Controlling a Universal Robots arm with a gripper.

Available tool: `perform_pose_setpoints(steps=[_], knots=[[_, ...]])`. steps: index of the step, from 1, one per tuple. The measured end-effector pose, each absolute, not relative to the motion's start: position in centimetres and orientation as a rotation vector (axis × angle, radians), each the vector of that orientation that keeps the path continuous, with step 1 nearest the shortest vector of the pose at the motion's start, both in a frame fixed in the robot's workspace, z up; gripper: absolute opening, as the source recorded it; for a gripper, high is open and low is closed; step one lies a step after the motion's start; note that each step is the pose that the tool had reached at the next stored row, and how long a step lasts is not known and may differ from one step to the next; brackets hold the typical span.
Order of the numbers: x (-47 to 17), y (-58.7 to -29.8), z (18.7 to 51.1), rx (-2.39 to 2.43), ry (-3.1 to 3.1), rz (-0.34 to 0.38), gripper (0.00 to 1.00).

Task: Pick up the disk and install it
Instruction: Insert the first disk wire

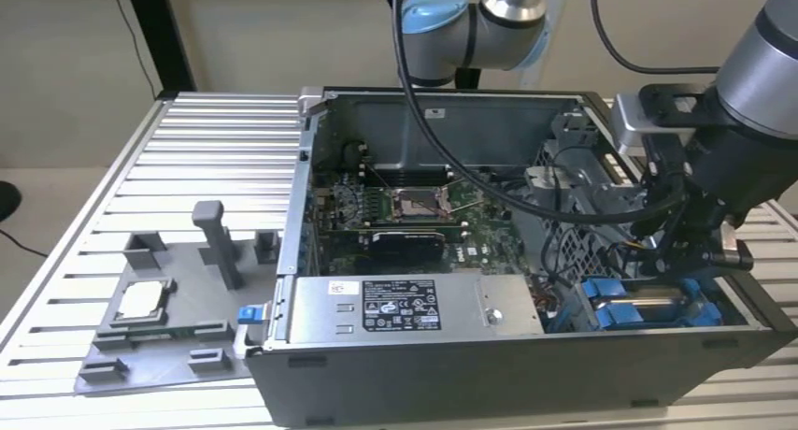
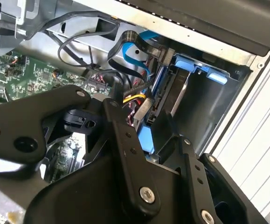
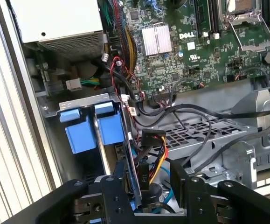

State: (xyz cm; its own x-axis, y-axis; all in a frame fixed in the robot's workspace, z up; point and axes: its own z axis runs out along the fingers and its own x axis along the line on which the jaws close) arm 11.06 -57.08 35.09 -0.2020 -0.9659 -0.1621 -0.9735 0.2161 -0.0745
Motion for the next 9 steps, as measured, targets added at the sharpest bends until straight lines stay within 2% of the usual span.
perform_pose_setpoints(steps=[9], knots=[[10.96,-57.11,35.08,-1.864,2.308,0.064,1.00]])
